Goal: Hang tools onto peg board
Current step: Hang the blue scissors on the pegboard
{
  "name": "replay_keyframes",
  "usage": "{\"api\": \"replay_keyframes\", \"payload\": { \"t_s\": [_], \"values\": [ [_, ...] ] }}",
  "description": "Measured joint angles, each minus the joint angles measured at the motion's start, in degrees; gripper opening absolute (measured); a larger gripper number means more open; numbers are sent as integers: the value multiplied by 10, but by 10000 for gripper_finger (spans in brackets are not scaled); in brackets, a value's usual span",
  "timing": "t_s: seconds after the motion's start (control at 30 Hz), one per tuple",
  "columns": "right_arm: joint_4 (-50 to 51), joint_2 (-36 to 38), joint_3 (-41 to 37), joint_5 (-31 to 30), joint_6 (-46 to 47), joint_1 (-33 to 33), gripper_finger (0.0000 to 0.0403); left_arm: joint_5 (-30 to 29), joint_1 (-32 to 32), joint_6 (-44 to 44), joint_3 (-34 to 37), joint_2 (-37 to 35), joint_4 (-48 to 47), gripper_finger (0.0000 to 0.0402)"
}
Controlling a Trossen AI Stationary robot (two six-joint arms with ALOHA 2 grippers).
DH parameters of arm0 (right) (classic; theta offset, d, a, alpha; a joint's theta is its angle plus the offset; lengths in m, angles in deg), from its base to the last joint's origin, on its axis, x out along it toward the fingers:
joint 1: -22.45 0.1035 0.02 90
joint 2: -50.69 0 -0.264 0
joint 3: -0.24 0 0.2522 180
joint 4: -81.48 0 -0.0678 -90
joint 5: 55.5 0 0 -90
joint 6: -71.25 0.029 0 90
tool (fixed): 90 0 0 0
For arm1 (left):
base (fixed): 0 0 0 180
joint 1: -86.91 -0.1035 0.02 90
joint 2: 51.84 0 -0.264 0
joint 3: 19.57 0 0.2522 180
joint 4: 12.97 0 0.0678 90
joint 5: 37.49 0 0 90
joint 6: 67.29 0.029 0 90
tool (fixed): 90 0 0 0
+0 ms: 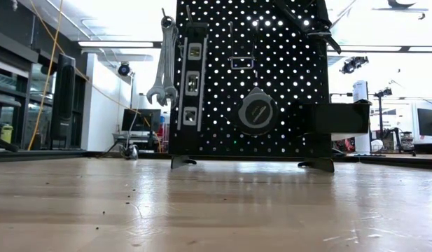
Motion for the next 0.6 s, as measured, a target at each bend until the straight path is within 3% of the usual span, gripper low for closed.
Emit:
{"api": "replay_keyframes", "payload": {
  "t_s": [0.17, 0.6],
  "values": [
    [0, 0, 0, 0, 0, 0, 231, -63, 18, -4, 0, 1, -30, 10],
    [0, 0, 0, -2, -9, 0, 231, -93, 57, -70, 0, 0, -84, 50]
  ]
}}
